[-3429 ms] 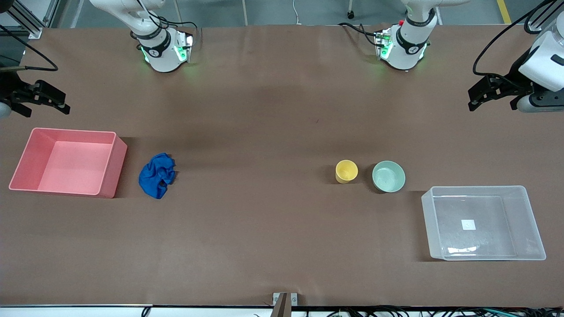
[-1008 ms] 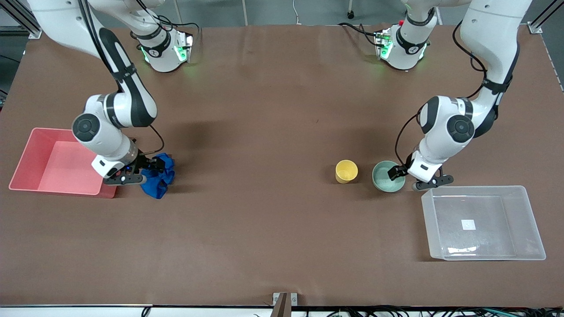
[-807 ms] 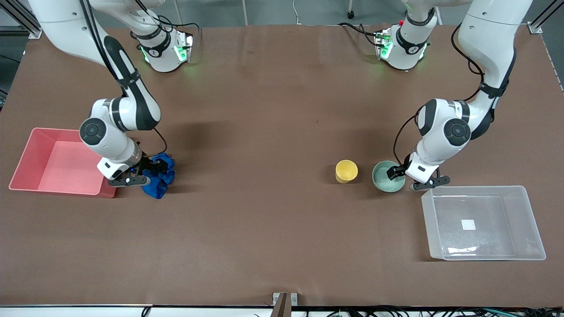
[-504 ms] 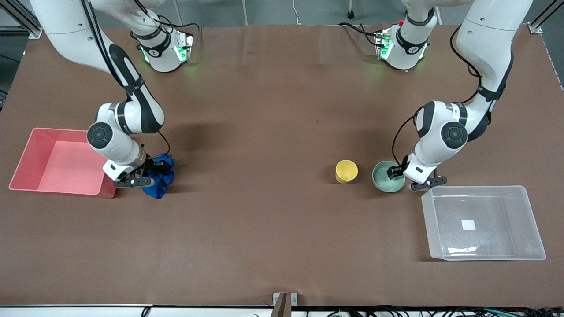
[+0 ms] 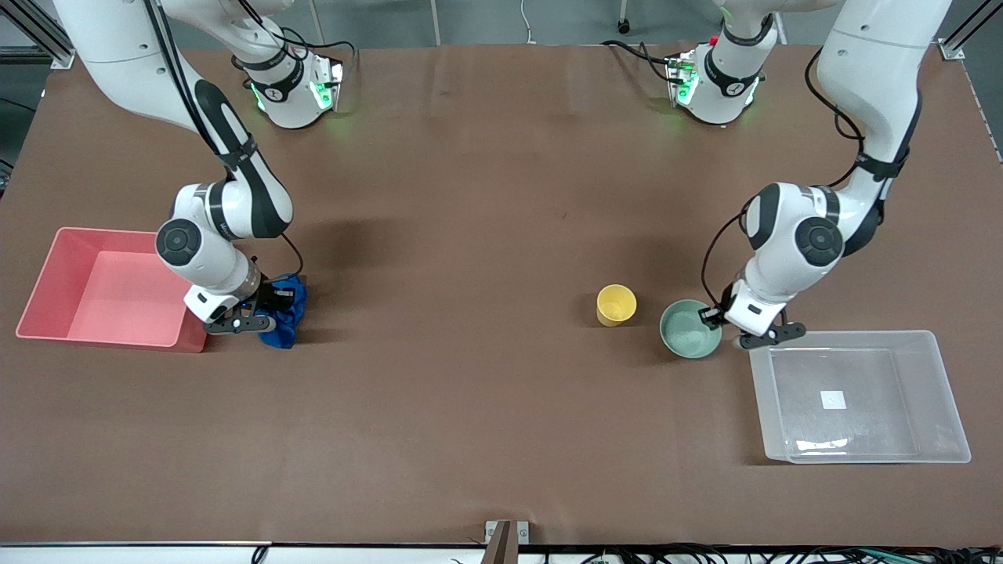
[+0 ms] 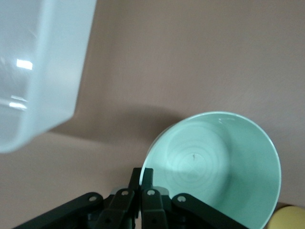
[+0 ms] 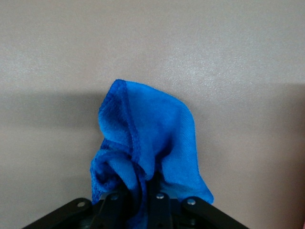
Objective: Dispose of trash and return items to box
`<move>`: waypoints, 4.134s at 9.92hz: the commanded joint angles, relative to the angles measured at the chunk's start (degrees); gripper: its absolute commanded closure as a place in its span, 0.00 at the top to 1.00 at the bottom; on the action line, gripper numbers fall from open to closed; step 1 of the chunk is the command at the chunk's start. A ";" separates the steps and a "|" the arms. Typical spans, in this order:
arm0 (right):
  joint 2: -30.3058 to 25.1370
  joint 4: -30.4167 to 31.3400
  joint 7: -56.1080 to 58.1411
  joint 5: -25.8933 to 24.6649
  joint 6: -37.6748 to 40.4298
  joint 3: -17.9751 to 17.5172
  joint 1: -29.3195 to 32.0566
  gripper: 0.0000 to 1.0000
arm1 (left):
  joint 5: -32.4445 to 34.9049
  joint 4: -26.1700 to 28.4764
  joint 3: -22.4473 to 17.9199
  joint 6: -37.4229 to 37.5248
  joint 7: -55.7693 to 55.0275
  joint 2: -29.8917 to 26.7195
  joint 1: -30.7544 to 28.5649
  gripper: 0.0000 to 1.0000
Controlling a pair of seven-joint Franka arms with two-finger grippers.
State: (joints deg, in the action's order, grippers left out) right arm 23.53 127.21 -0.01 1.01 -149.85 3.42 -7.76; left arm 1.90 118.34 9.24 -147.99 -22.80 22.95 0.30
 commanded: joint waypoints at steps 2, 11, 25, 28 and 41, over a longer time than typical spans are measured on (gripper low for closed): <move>-7.60 0.23 -0.43 0.04 8.49 0.09 0.98 0.01 | 1.18 -15.54 -0.27 15.76 -0.23 -0.19 -0.39 0.00; -18.81 -3.81 15.46 -0.57 24.89 0.44 20.31 0.01 | 5.58 -33.17 -0.45 15.46 27.45 18.17 -15.76 0.00; -10.87 -8.36 19.35 -0.83 24.14 0.44 24.19 1.00 | 5.92 -27.76 8.32 28.20 8.17 4.93 -11.03 1.00; -14.46 -11.37 19.44 -0.83 28.56 0.01 23.84 1.00 | 6.01 -18.79 10.62 25.57 -3.18 0.18 -6.82 1.00; -30.90 -18.58 7.51 -0.83 51.04 -0.17 9.88 1.00 | 9.00 -6.28 11.06 9.22 -34.49 7.63 7.52 0.14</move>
State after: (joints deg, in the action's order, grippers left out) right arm -4.91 108.51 10.63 0.87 -101.15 3.10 4.19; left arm 9.53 112.22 20.59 -137.37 -54.45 28.43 7.34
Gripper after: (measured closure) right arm 0.000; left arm 0.559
